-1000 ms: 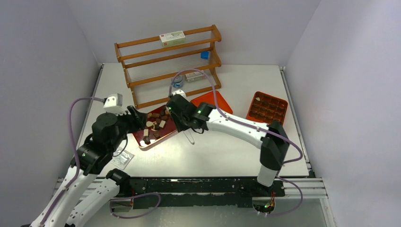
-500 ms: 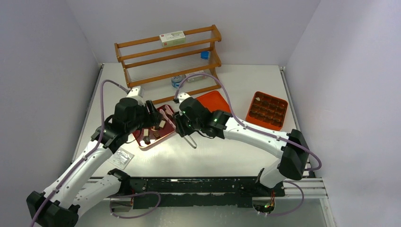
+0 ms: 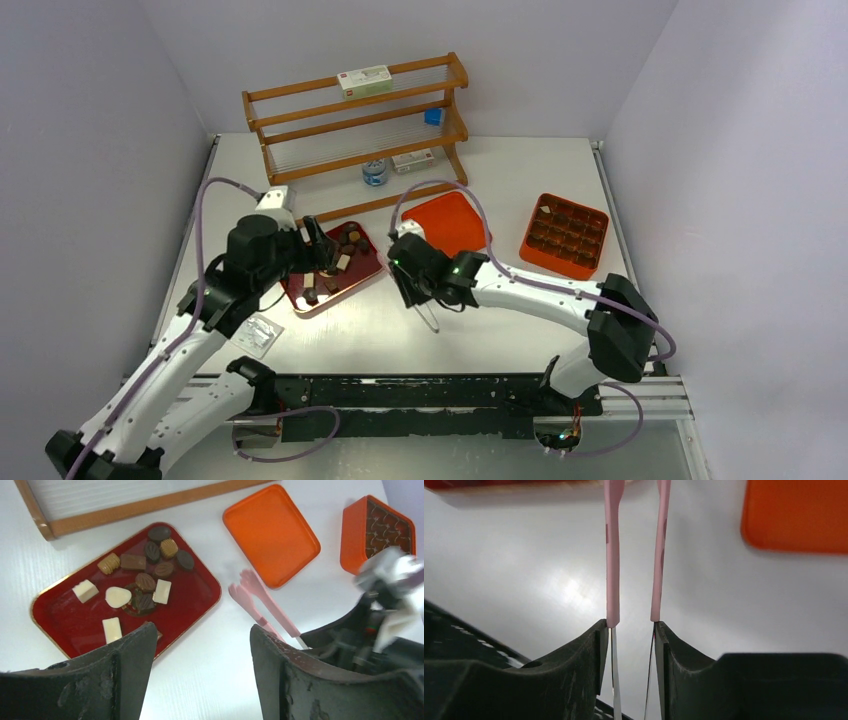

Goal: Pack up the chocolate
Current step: Place the clamp at the center of the board.

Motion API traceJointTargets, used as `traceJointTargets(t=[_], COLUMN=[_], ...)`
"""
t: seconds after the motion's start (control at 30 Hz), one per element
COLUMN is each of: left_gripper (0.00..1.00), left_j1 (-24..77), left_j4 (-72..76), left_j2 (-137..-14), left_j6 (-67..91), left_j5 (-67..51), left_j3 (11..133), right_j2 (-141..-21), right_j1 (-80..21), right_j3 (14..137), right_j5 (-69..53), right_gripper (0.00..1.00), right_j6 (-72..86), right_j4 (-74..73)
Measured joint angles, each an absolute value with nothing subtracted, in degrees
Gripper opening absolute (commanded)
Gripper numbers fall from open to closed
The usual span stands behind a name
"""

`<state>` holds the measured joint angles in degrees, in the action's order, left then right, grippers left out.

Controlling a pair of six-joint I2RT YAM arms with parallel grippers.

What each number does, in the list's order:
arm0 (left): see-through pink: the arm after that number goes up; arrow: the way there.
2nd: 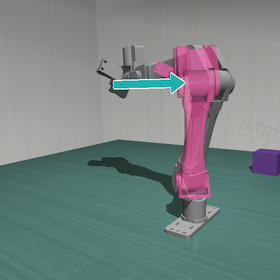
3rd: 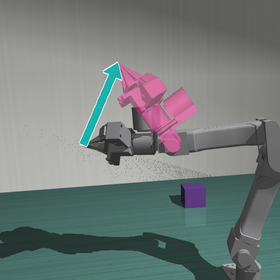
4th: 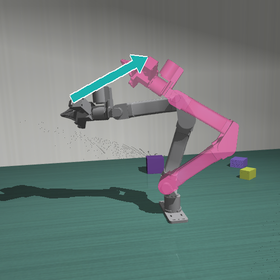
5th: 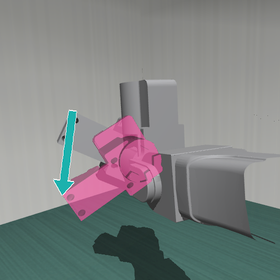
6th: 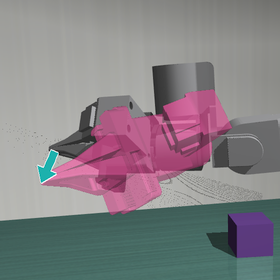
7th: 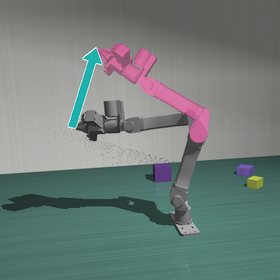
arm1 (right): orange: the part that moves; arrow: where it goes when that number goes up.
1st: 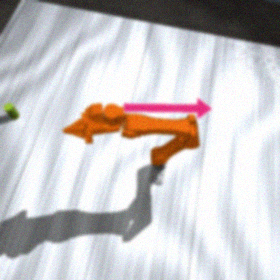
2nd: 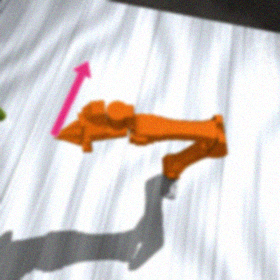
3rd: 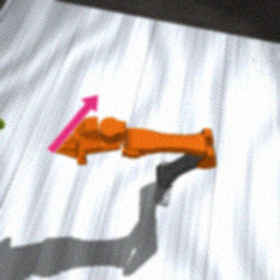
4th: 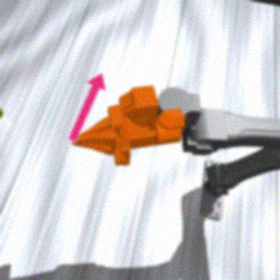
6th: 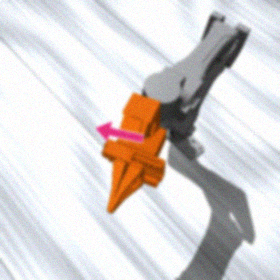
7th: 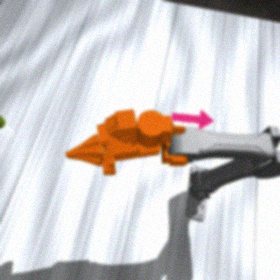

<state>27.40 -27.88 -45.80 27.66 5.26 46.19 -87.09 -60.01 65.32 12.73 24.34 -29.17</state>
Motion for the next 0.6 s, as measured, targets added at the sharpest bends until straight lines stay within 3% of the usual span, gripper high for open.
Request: traceJointTargets(t=[0.33, 0.6], left_gripper=[0.75, 0.75], left_j1=[27.4, 27.4], left_j4=[-26.8, -26.9], left_j2=[-38.5, -40.4], left_j6=[23.9, 23.1], left_j5=[7.7, 7.8], left_j3=[44.8, 44.8], right_j2=[-82.5, -81.6], right_j1=[-60.0, -60.2], right_j3=[45.1, 39.6], right_j5=[14.8, 16.2], right_gripper=[0.43, 0.49], right_j6=[26.8, 26.8], right_j4=[-23.3, -17.8])
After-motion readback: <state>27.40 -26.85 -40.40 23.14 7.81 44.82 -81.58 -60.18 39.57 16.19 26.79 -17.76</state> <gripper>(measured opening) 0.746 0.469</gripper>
